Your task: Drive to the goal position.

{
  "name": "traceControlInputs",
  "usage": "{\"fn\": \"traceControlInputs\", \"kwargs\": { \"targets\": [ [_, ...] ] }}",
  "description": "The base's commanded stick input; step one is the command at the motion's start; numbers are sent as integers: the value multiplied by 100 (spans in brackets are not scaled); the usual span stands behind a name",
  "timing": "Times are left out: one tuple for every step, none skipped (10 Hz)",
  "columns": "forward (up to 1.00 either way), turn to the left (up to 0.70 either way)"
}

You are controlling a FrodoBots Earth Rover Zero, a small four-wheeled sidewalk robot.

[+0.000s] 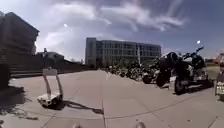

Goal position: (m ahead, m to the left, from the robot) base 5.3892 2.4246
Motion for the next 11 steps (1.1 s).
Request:
{"fn": "traceControlInputs", "kwargs": {
  "targets": [
    [70, 17],
    [70, 14],
    [70, 3],
    [70, 3],
    [70, 3],
    [70, 3],
    [70, 3],
    [70, 3],
    [70, 3],
    [70, 3],
    [70, 3]
  ]
}}
